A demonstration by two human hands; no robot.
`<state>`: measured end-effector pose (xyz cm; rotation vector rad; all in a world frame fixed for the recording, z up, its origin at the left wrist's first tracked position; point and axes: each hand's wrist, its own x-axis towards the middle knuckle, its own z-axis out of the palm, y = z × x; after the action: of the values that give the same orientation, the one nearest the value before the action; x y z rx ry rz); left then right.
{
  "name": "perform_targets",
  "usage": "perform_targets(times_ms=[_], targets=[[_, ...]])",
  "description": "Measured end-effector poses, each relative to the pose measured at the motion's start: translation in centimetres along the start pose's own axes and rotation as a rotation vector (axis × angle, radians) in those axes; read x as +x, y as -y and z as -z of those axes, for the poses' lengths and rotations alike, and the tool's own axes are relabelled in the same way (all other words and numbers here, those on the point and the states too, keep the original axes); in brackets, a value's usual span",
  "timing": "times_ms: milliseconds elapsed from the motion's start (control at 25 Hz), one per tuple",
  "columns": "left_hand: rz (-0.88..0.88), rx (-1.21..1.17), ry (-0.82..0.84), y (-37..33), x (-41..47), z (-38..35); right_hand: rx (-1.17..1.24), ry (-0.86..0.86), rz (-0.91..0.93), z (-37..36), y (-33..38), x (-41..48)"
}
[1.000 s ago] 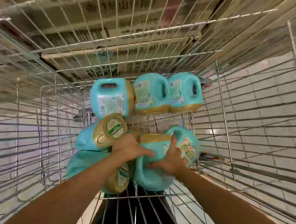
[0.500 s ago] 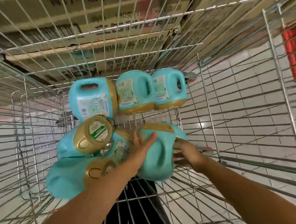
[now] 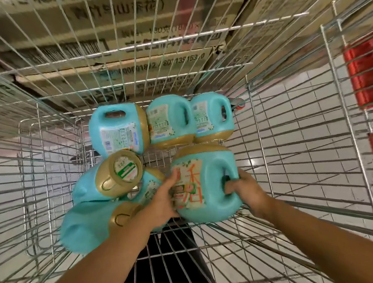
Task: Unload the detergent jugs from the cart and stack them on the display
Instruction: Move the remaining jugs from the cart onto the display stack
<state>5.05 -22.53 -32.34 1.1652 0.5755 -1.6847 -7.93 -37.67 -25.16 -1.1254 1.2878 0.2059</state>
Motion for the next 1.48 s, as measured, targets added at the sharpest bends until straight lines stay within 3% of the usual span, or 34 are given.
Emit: perform_targets(times_ms=[120, 360, 480, 600, 800, 1080, 1480], targets=[[-0.202, -0.040, 0.123, -2.0, -3.0, -1.4, 0.080, 0.007, 0.038, 0.4, 3.8, -2.6], [-0.620, 0.125, -0.015, -9.5, -14.6, -6.7, 0.316, -0.015, 0.377, -1.6, 11.6, -10.7], [-0.795, 0.109, -0.034, -9.9, -21.3, -7.1, 0.368, -0.144, 0.630, -4.8, 13.4, -16.0], [-0.936, 0.085, -0.026, -8.4, -27.1, -5.5, 0.323, -0.256, 0.738, -8.3, 14.3, -20.7], [-1.140, -0.059, -0.151, -5.3, -34.7, -1.2, 0.173, -0.055, 0.897, -13.8, 16.1, -25.4], [-1.321, -0.291, -0.337, -0.9, -45.8, 9.5, 0.046, 0.310, 1.017, -27.2, 15.7, -32.1], [-1.451, -0.190, -0.428, 0.0, -60.2, 29.7, 0.109, 0.440, 1.075, -49.5, 13.3, -40.3]])
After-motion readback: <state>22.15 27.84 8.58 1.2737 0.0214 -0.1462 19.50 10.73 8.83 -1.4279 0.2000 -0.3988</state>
